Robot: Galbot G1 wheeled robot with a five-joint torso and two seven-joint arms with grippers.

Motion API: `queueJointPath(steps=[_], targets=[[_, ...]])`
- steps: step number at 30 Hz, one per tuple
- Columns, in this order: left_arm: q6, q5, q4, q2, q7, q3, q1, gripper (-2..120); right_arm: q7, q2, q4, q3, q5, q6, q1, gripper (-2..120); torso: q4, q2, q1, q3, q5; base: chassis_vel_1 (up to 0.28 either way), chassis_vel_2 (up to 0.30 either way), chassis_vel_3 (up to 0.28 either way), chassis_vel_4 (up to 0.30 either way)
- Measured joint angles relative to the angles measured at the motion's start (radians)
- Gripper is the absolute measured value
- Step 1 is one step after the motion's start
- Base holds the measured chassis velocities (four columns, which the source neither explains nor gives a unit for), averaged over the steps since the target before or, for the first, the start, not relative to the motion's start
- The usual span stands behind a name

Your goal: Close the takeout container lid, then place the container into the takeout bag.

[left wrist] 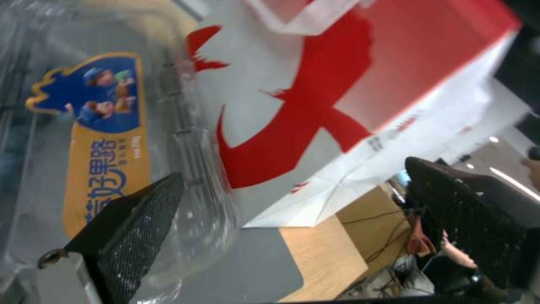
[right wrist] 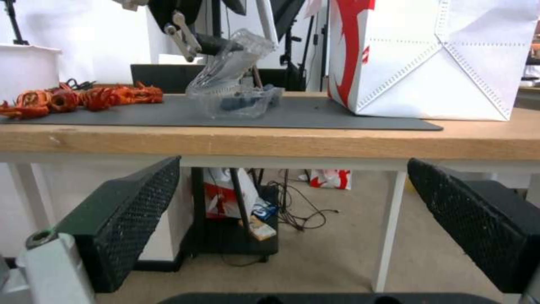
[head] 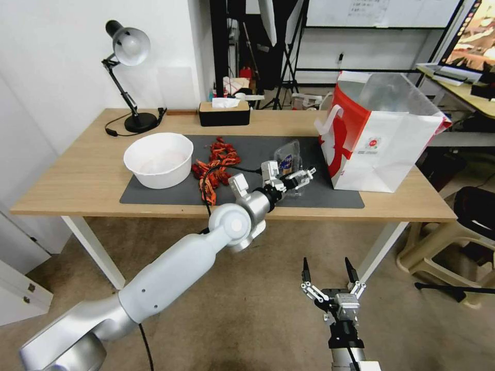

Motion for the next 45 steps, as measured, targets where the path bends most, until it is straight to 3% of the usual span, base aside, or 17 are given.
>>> queueJointPath(steps=[1,4,5,8,13,16,20,23,29,35,40,45], targets=[[0.0,0.0,0.0,0.0,0.0,0.0,0.0,98,0.0,0.0,0.0,0.0,0.0,0.0,0.0,100,0.0,0.0,0.0,0.0,0.0,0.0,0.0,0.0,0.0],[0.034,-0.044,0.015,-0.022,-0.102,-0.003,-0.023,87,0.0,0.002,-0.001,-0.001,0.0,0.001,0.003,100,0.0,0.0,0.0,0.0,0.0,0.0,0.0,0.0,0.0],[0.034,-0.044,0.015,-0.022,-0.102,-0.003,-0.023,87,0.0,0.002,-0.001,-0.001,0.0,0.001,0.003,100,0.0,0.0,0.0,0.0,0.0,0.0,0.0,0.0,0.0],[0.058,-0.074,0.03,-0.037,-0.16,-0.005,-0.038,73,0.0,0.004,-0.003,-0.002,0.0,0.001,0.006,100,0.0,0.0,0.0,0.0,0.0,0.0,0.0,0.0,0.0],[0.069,-0.077,0.042,-0.045,-0.189,-0.005,-0.047,61,0.0,0.006,-0.004,-0.003,0.001,0.002,0.009,100,0.0001,0.0,0.0,0.0,0.0,0.0,0.0,0.0,0.0],[0.078,-0.075,0.046,-0.049,-0.225,0.002,-0.051,44,-0.005,0.004,-0.002,-0.004,0.006,0.002,0.01,100,0.0,0.0,0.0,0.0,0.0,0.0,0.0,0.0,0.0],[0.084,-0.071,0.046,-0.049,-0.25,0.004,-0.052,35,-0.011,0.002,0.005,-0.004,0.012,0.002,0.013,100,0.0,0.0,0.0,0.0,0.0,0.0,0.0,0.0,0.0],[0.111,-0.062,0.049,-0.048,-0.296,0.004,-0.054,18,-0.028,-0.003,0.027,-0.002,0.034,-0.014,0.029,100,-0.0001,0.0,0.0,0.0,0.0,0.0,0.0,0.0,0.0],[0.12,-0.045,0.047,-0.04,-0.3,0.011,-0.056,0,-0.078,-0.023,0.084,0.012,0.14,-0.076,0.06,100,0.0001,0.0,0.0,0.0,-0.0001,0.0,0.0,0.0,0.0],[0.119,-0.039,0.046,-0.039,-0.306,0.012,-0.057,0,-0.134,-0.059,0.175,0.042,0.362,-0.226,0.134,100,0.0001,0.0,0.0,0.0,0.0,0.0,0.0,0.0,0.0],[0.118,-0.035,0.043,-0.036,-0.309,0.012,-0.049,0,-0.116,-0.09,0.248,0.076,0.563,-0.349,0.22,100,0.0001,0.0,0.0,0.0,0.0,0.0,0.0,0.0,0.0],[0.116,-0.027,0.042,-0.033,-0.312,0.013,-0.045,0,-0.081,-0.124,0.268,0.079,0.669,-0.408,0.288,100,0.0001,0.0,0.0,0.0,0.0001,0.0,0.0,0.0,0.0]])
